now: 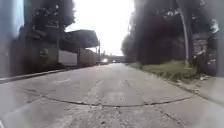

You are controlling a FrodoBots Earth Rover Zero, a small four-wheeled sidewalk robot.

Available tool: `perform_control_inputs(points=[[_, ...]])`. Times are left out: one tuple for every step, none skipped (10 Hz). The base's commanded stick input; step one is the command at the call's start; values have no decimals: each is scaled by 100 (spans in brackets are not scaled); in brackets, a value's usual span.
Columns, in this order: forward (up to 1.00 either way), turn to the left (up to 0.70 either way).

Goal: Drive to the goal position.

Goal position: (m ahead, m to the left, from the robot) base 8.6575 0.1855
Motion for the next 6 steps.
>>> perform_control_inputs(points=[[70, -3], [70, -2], [70, -2], [70, -2], [70, -2], [70, -2]])
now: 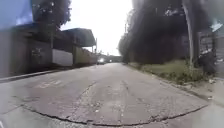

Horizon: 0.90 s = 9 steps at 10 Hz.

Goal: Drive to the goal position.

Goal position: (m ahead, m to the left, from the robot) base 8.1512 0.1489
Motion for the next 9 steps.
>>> perform_control_inputs(points=[[70, -2], [70, -2], [70, -2], [70, -2], [70, -2], [70, -3], [70, -3], [70, -12], [70, -26]])
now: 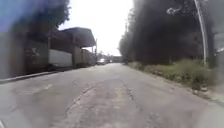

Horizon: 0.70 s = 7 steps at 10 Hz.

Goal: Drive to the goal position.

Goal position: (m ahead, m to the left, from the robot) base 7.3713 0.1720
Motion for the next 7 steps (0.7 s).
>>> perform_control_inputs(points=[[70, -35], [70, -19], [70, -8], [70, -3], [70, -2], [70, -2], [70, -2]])
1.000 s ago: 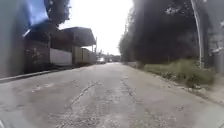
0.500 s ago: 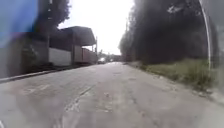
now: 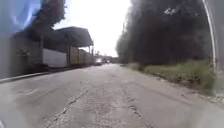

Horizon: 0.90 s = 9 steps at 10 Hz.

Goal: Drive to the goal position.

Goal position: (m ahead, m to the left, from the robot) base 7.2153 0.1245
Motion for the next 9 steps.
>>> perform_control_inputs(points=[[70, -2], [70, -2], [70, -2], [70, -2], [70, -10], [70, -26], [70, -35], [70, -26], [70, -9]])
